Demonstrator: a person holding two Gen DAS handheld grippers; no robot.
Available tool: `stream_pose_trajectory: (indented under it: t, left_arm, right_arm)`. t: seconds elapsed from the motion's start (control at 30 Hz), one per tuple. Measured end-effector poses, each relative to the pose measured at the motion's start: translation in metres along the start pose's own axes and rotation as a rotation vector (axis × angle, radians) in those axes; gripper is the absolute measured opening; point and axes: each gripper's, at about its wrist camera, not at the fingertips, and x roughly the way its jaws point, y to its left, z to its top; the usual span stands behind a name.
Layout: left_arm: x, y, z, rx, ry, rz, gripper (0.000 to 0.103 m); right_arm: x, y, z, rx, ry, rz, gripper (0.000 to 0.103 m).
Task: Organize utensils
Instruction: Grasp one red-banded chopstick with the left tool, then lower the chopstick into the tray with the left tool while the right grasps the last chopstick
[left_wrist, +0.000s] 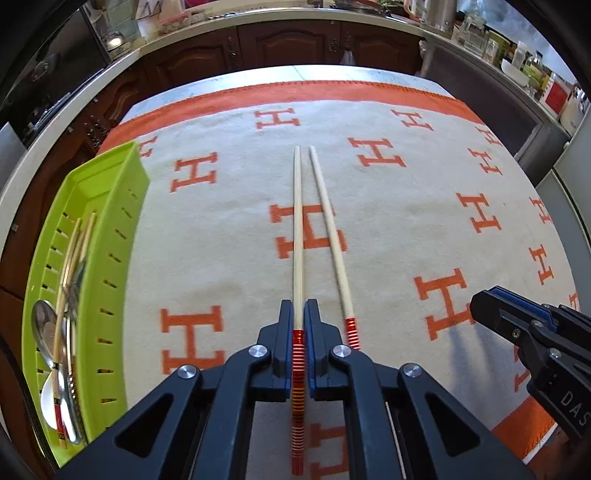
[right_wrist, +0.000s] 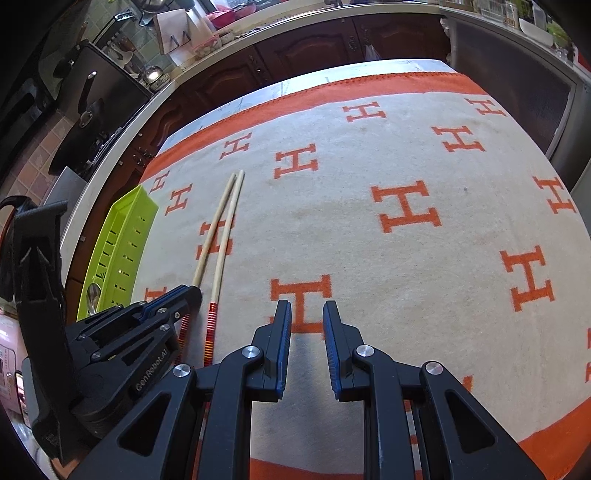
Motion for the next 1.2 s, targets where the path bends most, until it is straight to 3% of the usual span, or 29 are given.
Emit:
stream_pose_trajectory:
  t: [0.27, 0.4, 0.53, 0.77, 0.97, 1.1, 1.17, 1.2]
  left_arm:
    - [-0.062, 0.039, -0.003, -0.044, -0.09, 0.006, 0.003]
    - [-0.091, 0.065, 0.0, -0.043, -0.138, 0.054, 0.003]
    - [-0.112, 0.102, -0.003, -0.074, -0.173, 0.103, 0.003]
    - [-0.103, 0.157, -0.007, -0.143, -0.137, 0.154, 0.003]
    - [-0.08, 0.181, -0.017, -0.174, -0.087, 0.133, 0.004]
    - [-0.064, 0.193, -0.022, -0.21, -0.046, 0.085, 0.004]
    - [-0.056, 0.198, -0.024, -0.223, -0.023, 0.061, 0.004]
    - [-0.052, 0.2, -0.026, -0.232, -0.014, 0.055, 0.004]
  right_arm:
    - [0.001, 0.025, -0.002, -0.058, 0.018, 0.007, 0.022]
    - [0.0, 0.041, -0.001, -0.092, 0.004, 0.002, 0.032]
    - [0.007, 0.059, 0.0, -0.124, 0.007, -0.009, 0.033]
    - [0.038, 0.087, 0.002, -0.186, 0.042, -0.058, 0.033]
    - [0.055, 0.104, -0.003, -0.258, 0.026, -0.153, 0.033]
    - [0.058, 0.108, -0.006, -0.277, 0.001, -0.202, 0.022]
    - [0.057, 0.107, -0.005, -0.266, -0.005, -0.21, 0.015]
    - [0.057, 0.105, -0.004, -0.257, -0.005, -0.208, 0.006]
